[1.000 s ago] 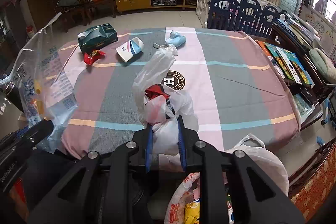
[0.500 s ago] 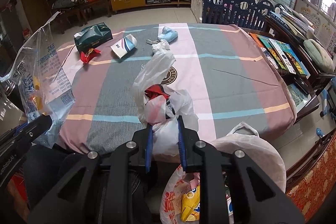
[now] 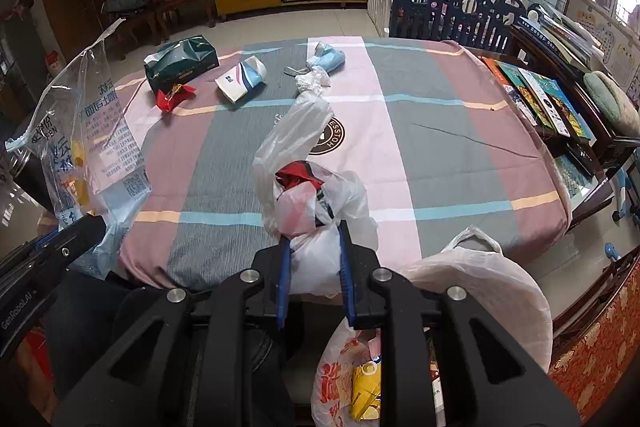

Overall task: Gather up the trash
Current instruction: 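Carry the clear zip bag and white plastic bag toward the white bin, then release the white plastic bag and clear zip bag into the bin with both grippers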

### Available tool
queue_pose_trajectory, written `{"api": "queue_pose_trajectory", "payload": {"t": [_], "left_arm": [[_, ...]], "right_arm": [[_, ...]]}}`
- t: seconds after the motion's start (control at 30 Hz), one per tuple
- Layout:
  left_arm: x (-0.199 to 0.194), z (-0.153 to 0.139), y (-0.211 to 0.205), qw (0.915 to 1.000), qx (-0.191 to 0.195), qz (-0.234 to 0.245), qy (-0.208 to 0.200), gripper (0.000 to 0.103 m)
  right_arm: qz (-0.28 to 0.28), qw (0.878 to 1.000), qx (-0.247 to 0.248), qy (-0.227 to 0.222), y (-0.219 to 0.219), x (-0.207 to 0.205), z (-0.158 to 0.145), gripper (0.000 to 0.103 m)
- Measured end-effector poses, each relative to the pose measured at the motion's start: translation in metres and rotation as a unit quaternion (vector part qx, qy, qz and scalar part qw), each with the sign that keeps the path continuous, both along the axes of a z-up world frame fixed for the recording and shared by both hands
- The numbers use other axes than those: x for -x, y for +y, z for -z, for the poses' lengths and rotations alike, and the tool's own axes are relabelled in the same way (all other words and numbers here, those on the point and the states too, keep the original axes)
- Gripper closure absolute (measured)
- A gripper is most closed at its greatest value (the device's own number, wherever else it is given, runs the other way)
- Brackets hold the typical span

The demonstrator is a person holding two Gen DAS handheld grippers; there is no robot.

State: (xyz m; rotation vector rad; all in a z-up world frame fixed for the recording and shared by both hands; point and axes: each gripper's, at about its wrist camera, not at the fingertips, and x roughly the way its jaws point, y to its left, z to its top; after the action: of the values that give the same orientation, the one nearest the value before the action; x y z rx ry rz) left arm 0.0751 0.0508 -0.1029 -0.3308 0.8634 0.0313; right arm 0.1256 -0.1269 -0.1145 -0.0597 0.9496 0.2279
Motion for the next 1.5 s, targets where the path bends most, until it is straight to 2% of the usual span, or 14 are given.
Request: {"api": "queue_pose_trajectory", "payload": {"t": [1.03,1.17,1.5], "left_arm": [[-0.001,0.004,0.000,1.0000,0.001,0.000,0.004,0.084],[-0.001,0.004,-0.004,0.9999,-0.001,0.010,0.002,0.084],[-0.001,0.004,-0.026,0.9989,-0.009,0.046,0.003,0.084]], "right_arm": [[-0.001,1.000,0.008,0.004,0.001,0.001,0.008,0.081],[0.003,1.000,0.026,0.006,-0.013,0.008,0.009,0.081],[0.060,0.997,0.043,0.020,-0.079,0.020,0.010,0.081]]}}
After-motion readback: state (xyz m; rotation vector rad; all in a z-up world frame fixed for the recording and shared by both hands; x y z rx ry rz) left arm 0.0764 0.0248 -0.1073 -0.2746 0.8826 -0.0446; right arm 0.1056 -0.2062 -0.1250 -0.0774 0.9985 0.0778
